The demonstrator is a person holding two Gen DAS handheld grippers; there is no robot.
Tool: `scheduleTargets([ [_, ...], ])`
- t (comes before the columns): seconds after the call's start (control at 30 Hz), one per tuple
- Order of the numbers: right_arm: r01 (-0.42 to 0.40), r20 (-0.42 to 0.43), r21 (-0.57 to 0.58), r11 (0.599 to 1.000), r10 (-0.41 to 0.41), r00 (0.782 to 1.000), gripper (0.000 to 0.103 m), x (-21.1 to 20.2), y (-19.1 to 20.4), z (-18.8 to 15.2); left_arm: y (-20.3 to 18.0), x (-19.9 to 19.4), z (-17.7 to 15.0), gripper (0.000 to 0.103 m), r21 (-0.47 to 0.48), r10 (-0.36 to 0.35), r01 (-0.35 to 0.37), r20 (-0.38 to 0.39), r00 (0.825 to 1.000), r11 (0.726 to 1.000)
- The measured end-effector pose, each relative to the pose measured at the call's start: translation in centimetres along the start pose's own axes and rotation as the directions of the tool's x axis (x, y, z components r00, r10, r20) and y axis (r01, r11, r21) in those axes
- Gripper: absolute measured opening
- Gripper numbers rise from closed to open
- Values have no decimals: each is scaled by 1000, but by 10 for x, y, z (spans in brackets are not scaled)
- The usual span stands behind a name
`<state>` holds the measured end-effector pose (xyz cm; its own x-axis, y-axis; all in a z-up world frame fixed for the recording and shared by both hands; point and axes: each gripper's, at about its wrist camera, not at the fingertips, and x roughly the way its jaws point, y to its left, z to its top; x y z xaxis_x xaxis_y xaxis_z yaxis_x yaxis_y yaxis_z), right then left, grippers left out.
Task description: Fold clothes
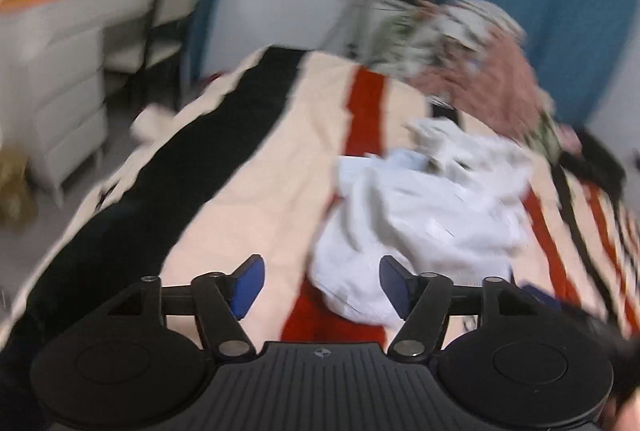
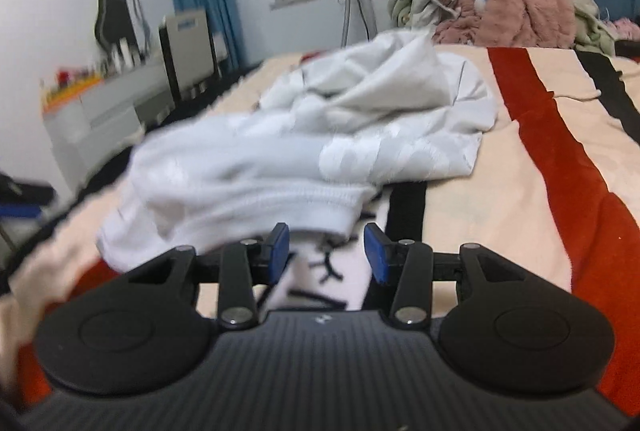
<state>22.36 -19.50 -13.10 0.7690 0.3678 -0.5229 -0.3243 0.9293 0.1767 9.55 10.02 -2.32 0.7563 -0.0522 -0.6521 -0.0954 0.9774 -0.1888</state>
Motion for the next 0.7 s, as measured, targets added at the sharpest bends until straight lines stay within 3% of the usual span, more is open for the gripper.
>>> scheduleTargets([
  [0.1, 19, -6, 4, 1000, -19, 1000, 45, 8, -2, -1, -32, 17, -5, 73, 158, -42, 51, -61, 997, 986],
  [0.2, 9, 55, 52, 999, -12, 998, 45, 10, -9, 4, -59, 38, -16, 73, 278, 7, 12, -66, 998, 961],
  [0.33, -9, 136, 115, 993, -7, 991, 45, 12, -18, 10, -90, 58, -29, 76, 415, 19, -13, -10, 1000, 910],
  [0.47, -15, 186, 149, 989, -13, 982, 45, 14, -22, 15, -113, 75, -45, 76, 521, 60, -101, 94, 994, 848],
  [0.57, 1, 187, 140, 990, -27, 982, 45, 15, -19, 16, -124, 82, -55, 76, 571, 116, -212, 201, 973, 793],
  [0.7, 22, 189, 129, 991, -46, 981, 45, 16, -15, 18, -126, 84, -56, 77, 554, 203, -375, 348, 915, 743],
])
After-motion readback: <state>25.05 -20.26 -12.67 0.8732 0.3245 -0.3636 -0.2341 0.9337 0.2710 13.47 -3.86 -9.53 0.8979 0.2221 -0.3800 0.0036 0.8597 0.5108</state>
